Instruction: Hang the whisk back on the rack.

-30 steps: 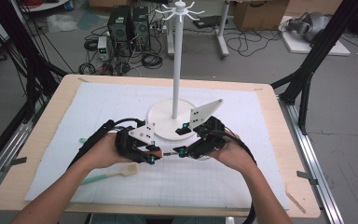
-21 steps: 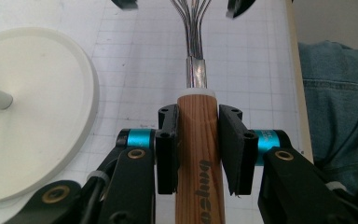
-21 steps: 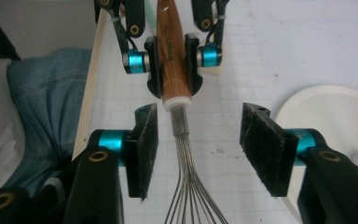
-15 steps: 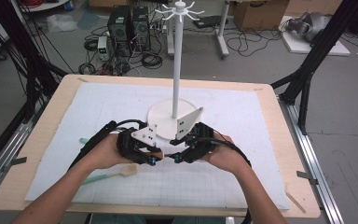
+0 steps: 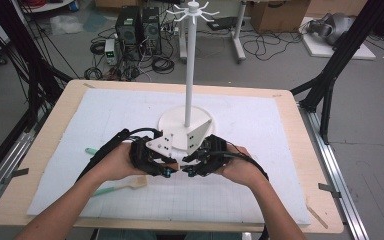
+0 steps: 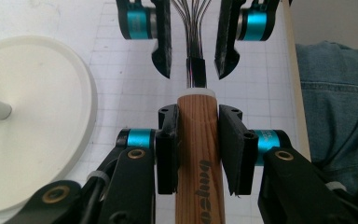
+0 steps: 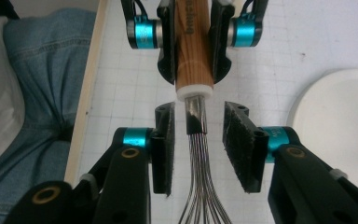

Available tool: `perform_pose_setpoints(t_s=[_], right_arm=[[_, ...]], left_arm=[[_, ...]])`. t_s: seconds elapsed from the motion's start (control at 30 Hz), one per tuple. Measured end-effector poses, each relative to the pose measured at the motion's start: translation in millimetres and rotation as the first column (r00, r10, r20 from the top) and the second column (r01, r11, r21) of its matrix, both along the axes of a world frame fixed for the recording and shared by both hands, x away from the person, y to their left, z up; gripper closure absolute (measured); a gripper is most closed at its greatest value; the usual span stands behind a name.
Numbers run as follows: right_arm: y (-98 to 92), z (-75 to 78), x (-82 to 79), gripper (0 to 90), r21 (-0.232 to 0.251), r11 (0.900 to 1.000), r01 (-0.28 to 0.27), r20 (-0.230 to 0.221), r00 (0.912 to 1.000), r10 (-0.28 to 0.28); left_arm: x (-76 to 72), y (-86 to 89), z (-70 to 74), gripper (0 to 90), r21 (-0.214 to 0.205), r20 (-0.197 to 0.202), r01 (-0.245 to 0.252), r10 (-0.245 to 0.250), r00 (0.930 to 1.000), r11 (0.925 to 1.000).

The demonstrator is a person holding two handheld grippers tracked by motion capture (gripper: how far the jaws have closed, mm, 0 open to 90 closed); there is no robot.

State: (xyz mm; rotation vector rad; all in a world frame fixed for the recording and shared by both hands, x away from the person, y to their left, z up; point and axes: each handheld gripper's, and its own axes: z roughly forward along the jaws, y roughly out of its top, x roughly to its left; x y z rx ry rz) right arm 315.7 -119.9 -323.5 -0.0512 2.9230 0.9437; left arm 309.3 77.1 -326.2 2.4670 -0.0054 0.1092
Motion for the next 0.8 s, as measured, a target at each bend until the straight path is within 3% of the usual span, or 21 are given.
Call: perform_pose_setpoints(t_s=[0.3,0.7,0.8], right_arm=[[-3.3,-2.9,-2.1,72.0,-0.031,0.9995,-0.011,0.019,0.9998,0.012],[-7.0,-3.6,-2.9,80.3,-0.048,0.9985,-0.026,-0.017,0.9996,0.025],[-7.3,-3.5,-3.2,80.6,-0.052,0.9984,-0.023,-0.013,0.9997,0.023]], left_arm=[[-1.2,-10.0,0.9,69.1,0.007,0.0,0.017,-0.017,0.9999,0.9998],[-1.5,-14.4,1.9,68.8,0.01,-0.006,0.031,-0.031,0.9995,0.9995],[-0.7,-14.2,1.9,68.3,-0.009,-0.022,0.022,-0.023,0.9995,0.9997]])
